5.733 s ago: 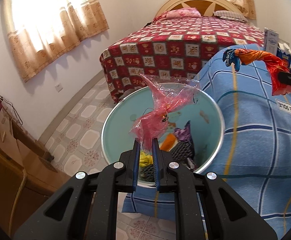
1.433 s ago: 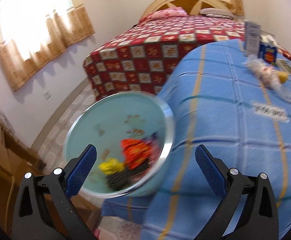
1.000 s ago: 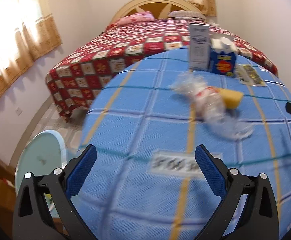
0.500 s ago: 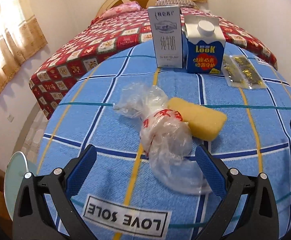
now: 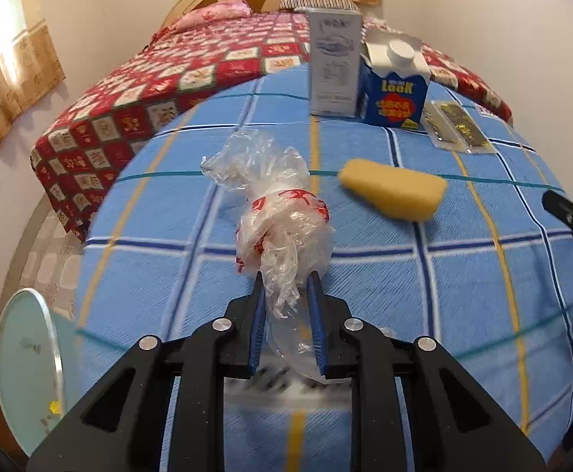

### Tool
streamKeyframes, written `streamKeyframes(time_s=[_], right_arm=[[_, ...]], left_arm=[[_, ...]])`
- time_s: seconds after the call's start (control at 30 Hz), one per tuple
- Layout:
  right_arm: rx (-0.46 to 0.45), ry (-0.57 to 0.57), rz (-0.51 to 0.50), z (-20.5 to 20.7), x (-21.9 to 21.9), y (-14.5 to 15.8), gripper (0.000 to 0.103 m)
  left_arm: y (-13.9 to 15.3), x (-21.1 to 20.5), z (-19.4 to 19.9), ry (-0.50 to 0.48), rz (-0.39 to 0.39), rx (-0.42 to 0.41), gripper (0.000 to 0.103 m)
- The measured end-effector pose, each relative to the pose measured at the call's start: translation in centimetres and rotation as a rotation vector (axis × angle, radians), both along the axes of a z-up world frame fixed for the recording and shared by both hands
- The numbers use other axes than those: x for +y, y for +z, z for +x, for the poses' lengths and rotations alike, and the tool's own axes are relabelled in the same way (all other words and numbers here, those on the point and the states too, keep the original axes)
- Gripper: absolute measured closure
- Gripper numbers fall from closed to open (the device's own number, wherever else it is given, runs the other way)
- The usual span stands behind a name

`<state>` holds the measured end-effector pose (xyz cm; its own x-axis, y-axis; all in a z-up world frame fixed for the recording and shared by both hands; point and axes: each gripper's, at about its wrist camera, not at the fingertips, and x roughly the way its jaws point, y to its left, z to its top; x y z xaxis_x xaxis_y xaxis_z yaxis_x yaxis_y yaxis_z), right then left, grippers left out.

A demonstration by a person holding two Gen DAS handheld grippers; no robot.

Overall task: Collect trash
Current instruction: 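Grasp the clear plastic bag with red print in the left tool, then grasp the yellow sponge with the right tool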

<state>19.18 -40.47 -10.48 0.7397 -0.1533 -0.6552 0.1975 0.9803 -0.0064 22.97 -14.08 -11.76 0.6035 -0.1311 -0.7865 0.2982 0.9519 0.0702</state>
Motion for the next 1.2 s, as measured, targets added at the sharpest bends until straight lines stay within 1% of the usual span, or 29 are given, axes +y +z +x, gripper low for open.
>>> streamKeyframes(time_s=[0.07, 0.17, 0.23, 0.4, 0.47, 0.57, 0.67, 0.7, 0.73, 0.77, 0.8, 0.83, 0.87, 0.93, 1.2], right_arm=[[-0.021, 0.006, -0.003, -0.3, 0.2, 0.3, 0.012], [-0.03, 0.039, 0.026, -0.4, 0.9, 0.5, 0.012], [-0.028, 0.082, 0.042, -0.2, 2.3, 0.6, 0.012], [-0.028, 0.194, 0.005, 0.9, 6.6, 1.3, 0.013], [-0.036, 0.237, -0.006, 1.7, 8.4, 1.6, 0.013], [-0.027, 0.272, -0.012, 3.0, 10.3, 1.7, 0.014], [0.018, 0.297, -0.013, 4.6, 11.7, 1.2, 0.019], [0.05, 0.309, -0.011, 5.4, 12.2, 0.5, 0.024], [0.061, 0.315, -0.008, 5.6, 12.4, 0.4, 0.034], [0.085, 0.328, 0.0, 6.0, 12.7, 0.1, 0.04], [0.099, 0.335, 0.007, 6.3, 12.8, -0.1, 0.057], [0.11, 0.343, 0.008, 6.4, 13.0, -0.3, 0.068], [0.109, 0.348, 0.008, 6.3, 13.2, -0.4, 0.072], [0.096, 0.357, 0.02, 5.8, 13.4, -0.2, 0.075], [0.025, 0.418, 0.06, 2.4, 15.5, 1.2, 0.076]], left_arm=[[0.3, 1.4, -1.0, -0.004, -0.001, -0.01, 0.083], [0.8, 3.4, -2.4, -0.005, -0.002, -0.025, 0.083], [1.1, 4.4, -3.1, 0.004, 0.016, -0.05, 0.083], [2.0, 6.9, -4.0, 0.046, 0.057, -0.108, 0.083], [2.2, 7.7, -4.0, 0.062, 0.055, -0.114, 0.083], [2.3, 8.7, -4.0, 0.078, 0.039, -0.116, 0.083], [2.2, 9.3, -4.2, 0.083, 0.027, -0.11, 0.083], [2.1, 9.4, -4.3, 0.084, 0.023, -0.108, 0.083], [2.1, 9.6, -4.5, 0.085, 0.02, -0.106, 0.083], [2.0, 9.8, -4.7, 0.085, 0.019, -0.105, 0.083], [2.1, 10.1, -4.9, 0.085, 0.017, -0.106, 0.083], [2.1, 10.3, -5.1, 0.086, 0.017, -0.107, 0.083], [2.1, 10.6, -5.3, 0.088, 0.016, -0.108, 0.083], [2.3, 11.3, -5.8, 0.096, 0.015, -0.113, 0.083], [3.2, 14.7, -8.2, 0.147, 0.031, -0.137, 0.083]])
